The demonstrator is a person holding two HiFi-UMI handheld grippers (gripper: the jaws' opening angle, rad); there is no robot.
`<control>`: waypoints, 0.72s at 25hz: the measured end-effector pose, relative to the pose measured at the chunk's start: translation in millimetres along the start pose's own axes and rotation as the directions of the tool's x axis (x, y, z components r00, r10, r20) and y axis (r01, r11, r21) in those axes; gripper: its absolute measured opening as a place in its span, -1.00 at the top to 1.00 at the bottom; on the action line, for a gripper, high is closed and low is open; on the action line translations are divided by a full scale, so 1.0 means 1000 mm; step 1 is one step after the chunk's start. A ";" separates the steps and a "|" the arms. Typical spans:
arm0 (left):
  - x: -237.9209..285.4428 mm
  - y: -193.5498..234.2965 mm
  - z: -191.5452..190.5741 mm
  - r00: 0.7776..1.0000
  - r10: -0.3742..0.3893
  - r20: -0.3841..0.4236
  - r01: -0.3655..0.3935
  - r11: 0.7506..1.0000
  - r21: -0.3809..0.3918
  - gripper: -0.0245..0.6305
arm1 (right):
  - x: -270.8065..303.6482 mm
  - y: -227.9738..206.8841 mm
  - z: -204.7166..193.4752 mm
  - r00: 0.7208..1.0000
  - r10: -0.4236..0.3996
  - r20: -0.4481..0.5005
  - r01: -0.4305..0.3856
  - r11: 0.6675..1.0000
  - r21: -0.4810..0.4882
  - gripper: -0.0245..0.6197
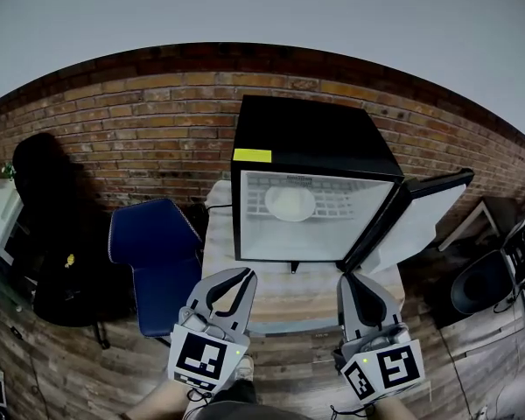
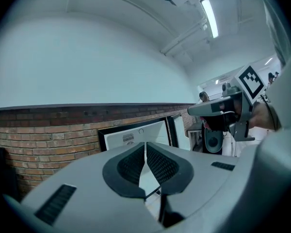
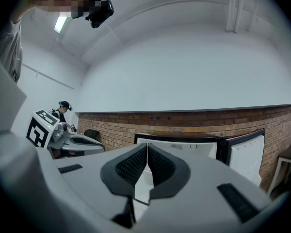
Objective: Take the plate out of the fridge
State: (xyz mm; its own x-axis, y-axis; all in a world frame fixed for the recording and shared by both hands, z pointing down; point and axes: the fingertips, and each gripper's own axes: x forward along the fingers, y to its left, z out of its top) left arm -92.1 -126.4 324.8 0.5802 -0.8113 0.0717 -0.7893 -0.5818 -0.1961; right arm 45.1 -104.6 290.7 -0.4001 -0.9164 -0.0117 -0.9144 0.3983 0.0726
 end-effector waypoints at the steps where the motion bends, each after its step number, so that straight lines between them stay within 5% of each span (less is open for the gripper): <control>1: 0.009 0.004 -0.002 1.000 -0.005 -0.003 0.005 1.000 -0.004 0.85 | 0.010 -0.004 -0.002 1.000 -0.003 -0.004 0.003 1.000 0.000 0.83; 12: 0.088 0.055 -0.014 0.997 -0.082 -0.011 0.081 0.997 -0.019 0.85 | 0.098 -0.032 -0.013 0.999 -0.027 -0.032 0.028 0.999 0.036 0.83; 18: 0.115 0.067 -0.019 0.991 -0.132 -0.003 0.131 0.987 -0.091 0.85 | 0.128 -0.039 -0.019 0.998 -0.048 -0.046 0.050 0.998 0.046 0.83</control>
State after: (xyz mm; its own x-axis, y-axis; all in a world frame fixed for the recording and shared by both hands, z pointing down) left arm -82.4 -259.5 338.0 0.6786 -0.7277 0.0996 -0.7215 -0.6859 -0.0949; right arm 31.1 -238.4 305.6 -0.3525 -0.9353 0.0304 -0.9351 0.3533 0.0261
